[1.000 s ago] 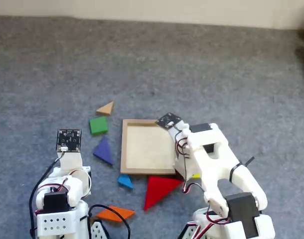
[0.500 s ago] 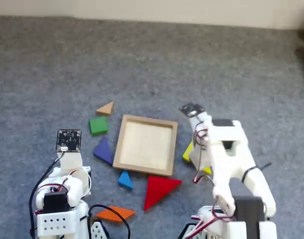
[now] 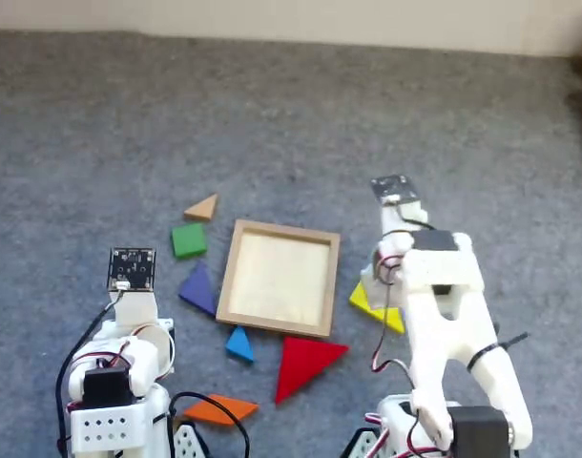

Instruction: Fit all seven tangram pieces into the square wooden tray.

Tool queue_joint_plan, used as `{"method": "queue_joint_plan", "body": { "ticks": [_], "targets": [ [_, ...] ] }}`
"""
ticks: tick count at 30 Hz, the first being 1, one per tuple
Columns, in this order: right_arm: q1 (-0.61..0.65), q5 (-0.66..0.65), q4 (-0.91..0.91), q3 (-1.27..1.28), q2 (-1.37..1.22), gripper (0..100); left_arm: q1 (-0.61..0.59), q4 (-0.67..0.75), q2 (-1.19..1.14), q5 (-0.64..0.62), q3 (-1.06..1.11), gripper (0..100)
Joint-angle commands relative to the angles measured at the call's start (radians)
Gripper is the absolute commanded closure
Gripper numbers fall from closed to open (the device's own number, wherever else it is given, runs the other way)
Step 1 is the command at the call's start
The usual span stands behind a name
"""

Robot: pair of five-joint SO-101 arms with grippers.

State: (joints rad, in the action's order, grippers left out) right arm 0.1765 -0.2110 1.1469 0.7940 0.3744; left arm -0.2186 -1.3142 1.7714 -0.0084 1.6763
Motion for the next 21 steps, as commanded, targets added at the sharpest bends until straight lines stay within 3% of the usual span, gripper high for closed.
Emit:
{"method": "queue_joint_plan", "body": {
  "ticks": [1, 6, 12, 21],
  "targets": [
    [0.097, 0.117, 0.004, -0.054, 0.048, 61.7, -0.016, -0.006, 0.05, 0.003, 0.019, 99],
    [0.177, 0.161, -0.013, -0.054, 0.047, 62.4, -0.016, -0.006, 0.05, 0.003, 0.019, 99],
    [0.177, 0.163, -0.148, -0.027, 0.041, 62.6, -0.016, -0.006, 0.05, 0.003, 0.019, 99],
    [0.177, 0.163, -0.16, -0.05, -0.194, 63.9, -0.016, -0.006, 0.05, 0.003, 0.019, 99]
  ]
}}
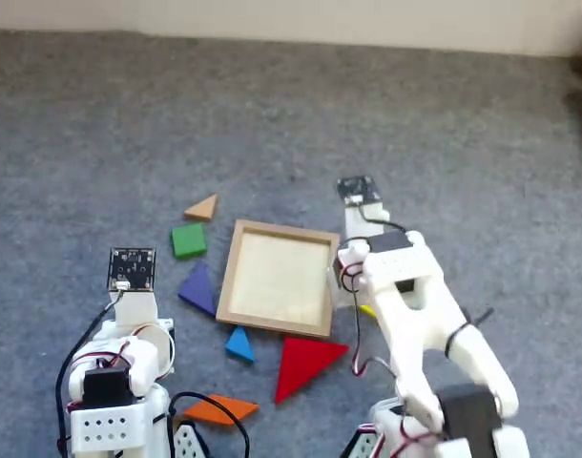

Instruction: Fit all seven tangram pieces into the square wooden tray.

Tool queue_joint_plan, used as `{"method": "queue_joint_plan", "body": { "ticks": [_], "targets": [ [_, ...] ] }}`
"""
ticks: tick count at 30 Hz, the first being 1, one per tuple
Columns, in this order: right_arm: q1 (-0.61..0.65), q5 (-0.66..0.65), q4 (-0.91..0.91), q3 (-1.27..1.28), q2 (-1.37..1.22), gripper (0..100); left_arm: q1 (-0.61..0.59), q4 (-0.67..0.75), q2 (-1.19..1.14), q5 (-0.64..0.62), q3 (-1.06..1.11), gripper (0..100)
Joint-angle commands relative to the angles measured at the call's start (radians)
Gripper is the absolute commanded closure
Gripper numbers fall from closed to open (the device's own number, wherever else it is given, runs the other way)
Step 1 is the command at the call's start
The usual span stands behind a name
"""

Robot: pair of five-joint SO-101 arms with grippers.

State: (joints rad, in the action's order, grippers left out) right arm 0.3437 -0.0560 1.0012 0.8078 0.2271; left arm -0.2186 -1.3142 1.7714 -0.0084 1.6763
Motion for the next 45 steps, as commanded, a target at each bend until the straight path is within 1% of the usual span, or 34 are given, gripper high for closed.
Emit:
{"method": "queue_joint_plan", "body": {
  "ticks": [1, 7, 12, 19, 29, 34, 42, 45],
  "targets": [
    [0.01, 0.006, -0.015, -0.071, -0.067, 63.9, -0.016, -0.006, 0.05, 0.003, 0.019, 99],
    [0.01, 0.0, -0.015, -0.082, -0.127, 64.4, -0.016, -0.006, 0.05, 0.003, 0.019, 99],
    [0.01, -0.002, -0.021, -0.085, -0.128, 65.9, -0.016, -0.006, 0.05, 0.003, 0.019, 99],
    [0.008, 0.008, -0.021, -0.136, -0.125, 65.9, -0.016, -0.006, 0.05, 0.003, 0.019, 99],
    [0.008, 0.008, -0.024, -0.139, -0.127, 65.9, -0.016, -0.006, 0.05, 0.003, 0.019, 99],
    [0.008, 0.008, -0.09, -0.119, -0.134, 65.9, -0.016, -0.006, 0.05, 0.003, 0.019, 99],
    [-0.016, 0.0, -0.082, -0.101, -0.171, 65.9, -0.016, -0.006, 0.05, 0.003, 0.019, 99],
    [-0.019, 0.0, -0.027, -0.107, -0.159, 65.9, -0.016, -0.006, 0.05, 0.003, 0.019, 99]
  ]
}}
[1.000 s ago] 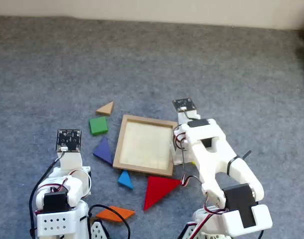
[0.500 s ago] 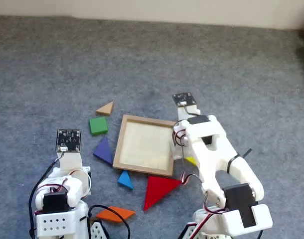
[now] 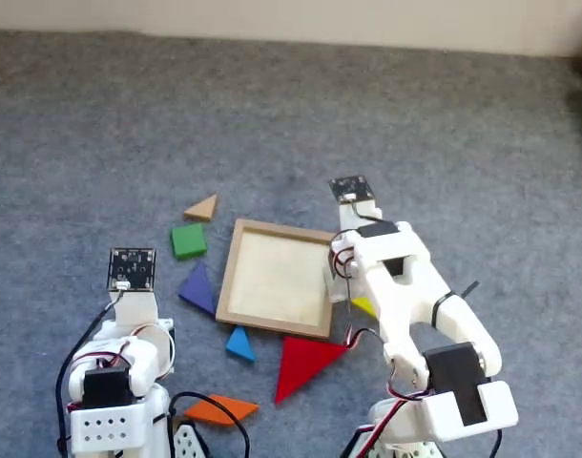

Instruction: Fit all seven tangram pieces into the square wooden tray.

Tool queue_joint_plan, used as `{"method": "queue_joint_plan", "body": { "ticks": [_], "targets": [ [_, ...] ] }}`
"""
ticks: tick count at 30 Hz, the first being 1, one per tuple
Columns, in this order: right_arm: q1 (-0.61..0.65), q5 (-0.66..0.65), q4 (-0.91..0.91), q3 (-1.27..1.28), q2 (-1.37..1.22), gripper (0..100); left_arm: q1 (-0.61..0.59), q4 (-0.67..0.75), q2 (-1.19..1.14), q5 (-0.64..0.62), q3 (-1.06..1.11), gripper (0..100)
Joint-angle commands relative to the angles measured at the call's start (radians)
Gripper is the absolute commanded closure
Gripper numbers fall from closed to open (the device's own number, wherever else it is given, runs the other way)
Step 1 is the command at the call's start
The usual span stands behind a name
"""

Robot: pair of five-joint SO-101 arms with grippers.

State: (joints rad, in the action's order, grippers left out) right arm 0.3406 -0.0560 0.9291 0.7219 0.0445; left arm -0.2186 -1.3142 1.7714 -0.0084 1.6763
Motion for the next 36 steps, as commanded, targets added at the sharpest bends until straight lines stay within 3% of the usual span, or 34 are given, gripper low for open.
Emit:
{"method": "queue_joint_plan", "body": {
  "ticks": [1, 18, 25, 36],
  "targets": [
    [-0.015, 0.0, 0.065, -0.021, 0.027, 65.9, -0.016, -0.006, 0.05, 0.003, 0.019, 99],
    [-0.015, -0.002, 0.027, -0.016, 0.022, 66.0, -0.016, -0.006, 0.05, 0.003, 0.019, 99],
    [-0.021, -0.002, 0.03, -0.015, 0.022, 82.4, -0.016, -0.006, 0.05, 0.003, 0.019, 99],
    [-0.027, -0.002, 0.157, -0.028, 0.038, 83.5, -0.016, -0.006, 0.05, 0.003, 0.019, 99]
  ]
}}
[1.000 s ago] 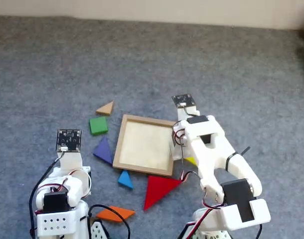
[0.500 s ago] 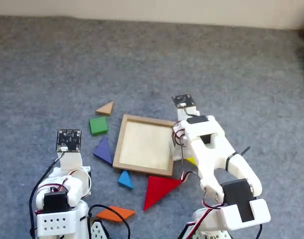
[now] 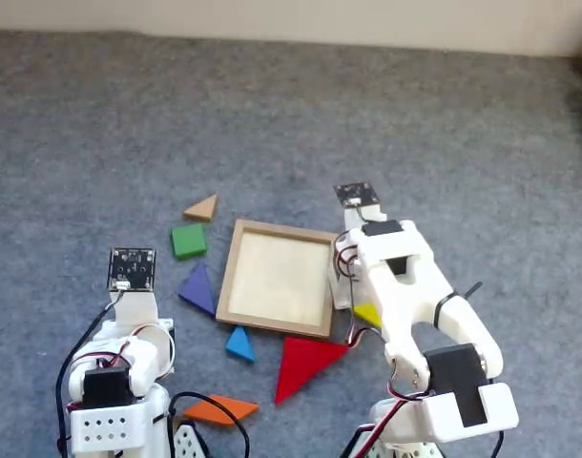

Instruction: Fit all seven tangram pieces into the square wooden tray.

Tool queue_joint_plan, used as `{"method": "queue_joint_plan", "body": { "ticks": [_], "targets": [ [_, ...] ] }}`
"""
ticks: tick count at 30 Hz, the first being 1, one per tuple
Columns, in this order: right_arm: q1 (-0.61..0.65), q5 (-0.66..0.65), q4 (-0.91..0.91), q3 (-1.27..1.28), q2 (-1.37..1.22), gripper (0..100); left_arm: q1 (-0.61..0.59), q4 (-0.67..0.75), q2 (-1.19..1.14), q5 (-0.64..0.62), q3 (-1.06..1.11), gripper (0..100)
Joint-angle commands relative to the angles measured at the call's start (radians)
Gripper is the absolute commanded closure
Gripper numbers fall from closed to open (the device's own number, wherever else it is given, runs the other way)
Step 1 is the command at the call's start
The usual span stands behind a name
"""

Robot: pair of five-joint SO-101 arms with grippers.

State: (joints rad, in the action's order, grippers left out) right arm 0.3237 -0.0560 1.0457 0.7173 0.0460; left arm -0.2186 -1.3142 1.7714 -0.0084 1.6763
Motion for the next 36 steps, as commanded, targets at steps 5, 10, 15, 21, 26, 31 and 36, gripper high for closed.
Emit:
{"method": "queue_joint_plan", "body": {
  "ticks": [5, 10, 15, 21, 26, 31, 36],
  "targets": [
    [-0.015, -0.002, 0.09, -0.071, 0.13, 83.5, -0.016, -0.006, 0.05, 0.003, 0.019, 99],
    [-0.013, -0.002, 0.147, -0.104, 0.223, 83.5, -0.016, -0.006, 0.05, 0.003, 0.019, 99],
    [0.013, 0.006, 0.208, -0.188, 0.249, 83.5, -0.016, -0.006, 0.05, 0.003, 0.019, 99],
    [0.116, 0.135, 0.3, -0.344, 0.246, 83.5, -0.016, -0.006, 0.05, 0.003, 0.019, 99],
    [0.223, 0.224, 0.292, -0.4, 0.231, 83.5, -0.016, -0.006, 0.05, 0.003, 0.019, 99],
    [0.323, 0.466, 0.288, -0.483, 0.071, 83.4, -0.016, -0.006, 0.05, 0.003, 0.019, 99],
    [0.361, 0.543, 0.288, -0.615, -0.142, 83.5, -0.016, -0.006, 0.05, 0.003, 0.019, 99]
  ]
}}
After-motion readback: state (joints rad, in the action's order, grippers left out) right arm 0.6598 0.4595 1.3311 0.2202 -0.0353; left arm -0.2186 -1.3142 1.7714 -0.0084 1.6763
